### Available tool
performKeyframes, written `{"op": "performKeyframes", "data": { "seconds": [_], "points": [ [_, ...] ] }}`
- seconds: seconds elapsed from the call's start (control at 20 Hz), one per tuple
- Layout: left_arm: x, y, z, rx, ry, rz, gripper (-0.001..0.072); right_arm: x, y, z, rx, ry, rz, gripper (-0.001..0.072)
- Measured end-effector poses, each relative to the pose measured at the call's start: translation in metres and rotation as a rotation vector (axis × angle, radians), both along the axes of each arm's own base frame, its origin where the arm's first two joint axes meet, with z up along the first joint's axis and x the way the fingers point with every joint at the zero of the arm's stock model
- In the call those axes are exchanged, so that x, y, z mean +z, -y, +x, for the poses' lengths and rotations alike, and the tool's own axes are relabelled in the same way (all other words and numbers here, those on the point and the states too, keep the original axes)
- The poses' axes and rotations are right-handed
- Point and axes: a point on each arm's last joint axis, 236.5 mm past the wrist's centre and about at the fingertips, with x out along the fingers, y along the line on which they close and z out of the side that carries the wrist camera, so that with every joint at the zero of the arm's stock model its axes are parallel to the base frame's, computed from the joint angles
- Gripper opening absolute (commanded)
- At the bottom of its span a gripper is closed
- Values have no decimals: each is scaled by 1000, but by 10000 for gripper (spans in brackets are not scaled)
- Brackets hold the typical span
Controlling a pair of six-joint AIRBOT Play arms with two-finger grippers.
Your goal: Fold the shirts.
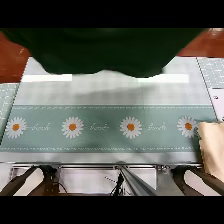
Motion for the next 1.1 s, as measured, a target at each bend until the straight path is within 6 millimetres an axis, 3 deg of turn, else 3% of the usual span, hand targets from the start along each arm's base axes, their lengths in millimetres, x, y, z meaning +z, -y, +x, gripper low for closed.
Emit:
{"op": "performKeyframes", "data": {
  "seconds": [0.1, 0.2, 0.3, 0.5, 0.65, 0.75, 0.9, 1.1],
  "points": [
    [53, -3, -38, 135, 128, 115, 23, 51, -5, -51, -46, 141, -75, 18],
    [80, -10, -74, 289, 190, 219, 23, 80, -9, -100, -93, 230, -140, 18],
    [95, -13, -110, 417, 233, 292, 23, 93, -11, -144, -140, 286, -189, 18],
    [100, -7, -173, 517, 266, 367, 23, 93, -10, -205, -223, 320, -240, 18],
    [87, -19, -192, 543, 219, 384, 23, 77, -4, -221, -264, 283, -252, 18],
    [61, -32, -181, 551, 121, 393, 23, 57, 0, -216, -270, 220, -248, 18],
    [6, -46, -139, 546, -64, 381, 23, 12, 8, -189, -253, 80, -226, 18],
    [-100, -54, -59, 499, -345, 377, 24, -73, 17, -126, -181, -152, -177, 18]
  ]
}}
